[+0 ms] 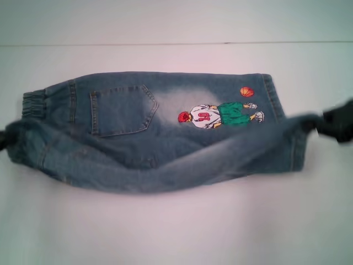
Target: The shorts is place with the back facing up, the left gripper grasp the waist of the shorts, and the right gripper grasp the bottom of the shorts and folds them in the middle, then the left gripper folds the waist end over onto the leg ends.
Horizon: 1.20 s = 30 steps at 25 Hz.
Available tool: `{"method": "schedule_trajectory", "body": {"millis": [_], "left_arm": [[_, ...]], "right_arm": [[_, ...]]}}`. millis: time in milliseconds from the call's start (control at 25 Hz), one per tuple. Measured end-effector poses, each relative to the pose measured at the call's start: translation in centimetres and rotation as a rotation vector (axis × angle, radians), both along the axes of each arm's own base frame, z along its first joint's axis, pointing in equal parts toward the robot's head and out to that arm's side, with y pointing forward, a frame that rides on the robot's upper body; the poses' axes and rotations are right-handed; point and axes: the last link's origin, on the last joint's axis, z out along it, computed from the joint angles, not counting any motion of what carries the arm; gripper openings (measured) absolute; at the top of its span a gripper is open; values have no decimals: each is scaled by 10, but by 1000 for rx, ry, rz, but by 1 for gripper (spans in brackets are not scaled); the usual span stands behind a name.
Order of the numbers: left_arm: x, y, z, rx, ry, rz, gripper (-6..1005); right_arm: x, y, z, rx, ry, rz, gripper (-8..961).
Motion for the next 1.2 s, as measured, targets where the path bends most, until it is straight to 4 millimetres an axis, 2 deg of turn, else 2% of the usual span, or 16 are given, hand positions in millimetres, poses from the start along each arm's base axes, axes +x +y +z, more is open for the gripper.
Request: {"method": "schedule_trajectory", "body": {"millis": [160, 200, 240, 520, 760, 1040, 1200], "left_arm": [[12, 23, 3, 49, 3, -7, 92], [12, 23, 3, 49, 3, -7, 94], [16, 37, 0, 76, 11, -9, 97], [20, 78, -30, 122, 109, 15, 115], [25, 99, -52, 154, 173, 3, 131], [22, 108, -54, 198, 196, 17, 150], [23, 109, -53, 204, 203, 14, 160]], "right_arm": [[-14, 35, 3, 142, 10, -22, 10], [-15, 42, 3, 173, 5, -31, 10], [-16, 51, 2, 205, -6, -39, 10], [-13, 93, -15, 373, -93, -81, 10], [-12, 110, -31, 431, -123, -96, 10], [-13, 117, -53, 422, -170, -103, 11], [-16, 117, -58, 408, -168, -101, 12]]}}
